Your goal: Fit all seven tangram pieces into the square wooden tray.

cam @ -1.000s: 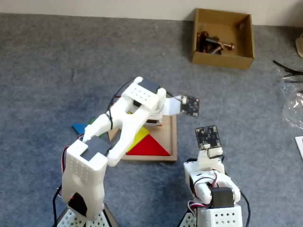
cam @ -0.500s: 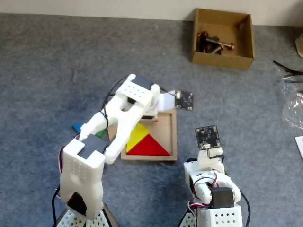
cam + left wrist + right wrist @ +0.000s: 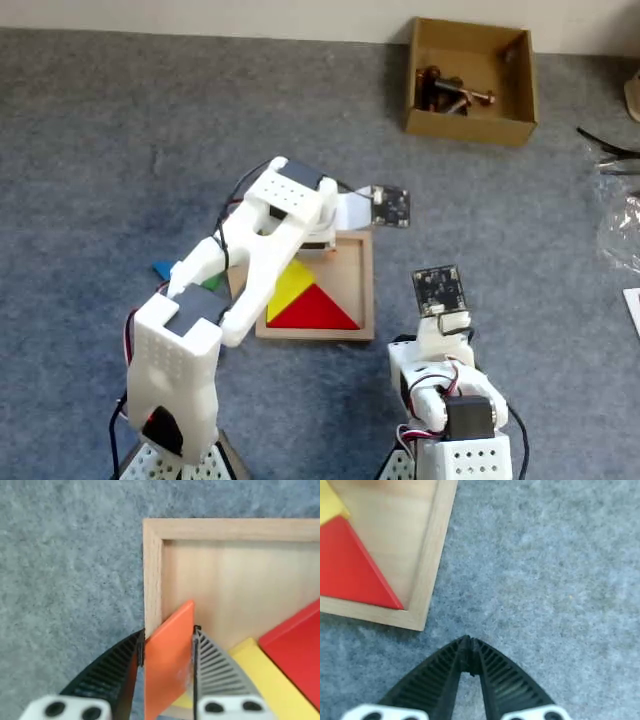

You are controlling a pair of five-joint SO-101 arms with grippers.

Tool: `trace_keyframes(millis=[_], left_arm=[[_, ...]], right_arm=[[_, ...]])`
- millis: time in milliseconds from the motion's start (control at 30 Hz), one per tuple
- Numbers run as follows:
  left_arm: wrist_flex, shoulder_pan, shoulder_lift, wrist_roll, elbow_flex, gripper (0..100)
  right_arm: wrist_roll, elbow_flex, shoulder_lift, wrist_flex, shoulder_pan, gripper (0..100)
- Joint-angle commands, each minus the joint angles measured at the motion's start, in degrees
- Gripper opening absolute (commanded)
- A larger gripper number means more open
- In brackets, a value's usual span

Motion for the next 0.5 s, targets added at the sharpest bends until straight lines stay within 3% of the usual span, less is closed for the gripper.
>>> trace_keyframes(millis=[0,333,467], left_arm=[[-0.4,-0.7,-1.0,1.1,-0.5,1],[-0.4,-0.7,-1.1,2.9,-0.7,1],[-0.3,-0.6,-1.1,2.6,-0.7,6]], right_arm=[[-0.4,6.7,-0.5,-1.0,-0.6,0.5],[-0.4,6.7,-0.5,-1.0,-0.6,0.5],[-0.4,6.7,-0.5,-1.0,-0.6,0.5]])
